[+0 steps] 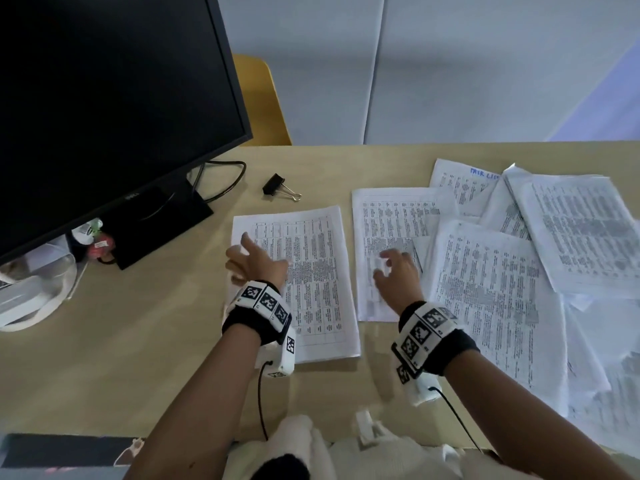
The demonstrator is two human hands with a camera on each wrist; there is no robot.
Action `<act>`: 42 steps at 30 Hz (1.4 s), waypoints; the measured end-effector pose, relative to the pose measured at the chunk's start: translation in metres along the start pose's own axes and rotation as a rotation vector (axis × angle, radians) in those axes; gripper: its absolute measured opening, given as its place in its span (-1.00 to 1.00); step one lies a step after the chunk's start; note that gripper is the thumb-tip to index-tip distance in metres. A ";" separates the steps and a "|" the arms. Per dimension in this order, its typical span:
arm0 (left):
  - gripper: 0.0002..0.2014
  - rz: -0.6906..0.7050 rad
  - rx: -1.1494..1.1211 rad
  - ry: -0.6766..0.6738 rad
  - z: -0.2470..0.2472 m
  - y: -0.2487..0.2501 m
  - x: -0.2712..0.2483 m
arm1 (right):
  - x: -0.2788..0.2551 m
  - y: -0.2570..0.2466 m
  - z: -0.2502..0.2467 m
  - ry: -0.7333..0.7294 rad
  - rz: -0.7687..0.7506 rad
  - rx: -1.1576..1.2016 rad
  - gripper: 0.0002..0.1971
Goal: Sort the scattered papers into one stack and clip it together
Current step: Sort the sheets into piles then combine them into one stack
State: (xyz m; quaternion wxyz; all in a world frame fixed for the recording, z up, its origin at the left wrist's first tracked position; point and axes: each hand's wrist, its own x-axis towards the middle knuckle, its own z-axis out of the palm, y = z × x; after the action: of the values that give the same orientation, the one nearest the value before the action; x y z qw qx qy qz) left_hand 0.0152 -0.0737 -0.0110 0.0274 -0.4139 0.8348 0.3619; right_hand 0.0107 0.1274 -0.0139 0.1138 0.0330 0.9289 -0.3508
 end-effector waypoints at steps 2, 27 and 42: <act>-0.35 0.107 -0.057 -0.013 0.013 0.022 -0.010 | 0.008 0.016 -0.018 0.090 0.135 -0.033 -0.57; -0.71 0.287 0.125 -0.503 0.175 0.116 -0.144 | 0.000 0.135 -0.153 0.116 0.114 0.254 -0.73; -0.81 0.139 -0.107 -0.493 0.140 0.111 -0.112 | 0.016 0.137 -0.136 -0.166 -0.046 0.462 -0.44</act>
State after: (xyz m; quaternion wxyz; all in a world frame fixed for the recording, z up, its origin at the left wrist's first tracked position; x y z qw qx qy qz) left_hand -0.0255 0.1329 -0.0110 0.1830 -0.2557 0.8092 0.4963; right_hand -0.0110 0.3196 -0.0064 0.1712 0.0081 0.8121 -0.5578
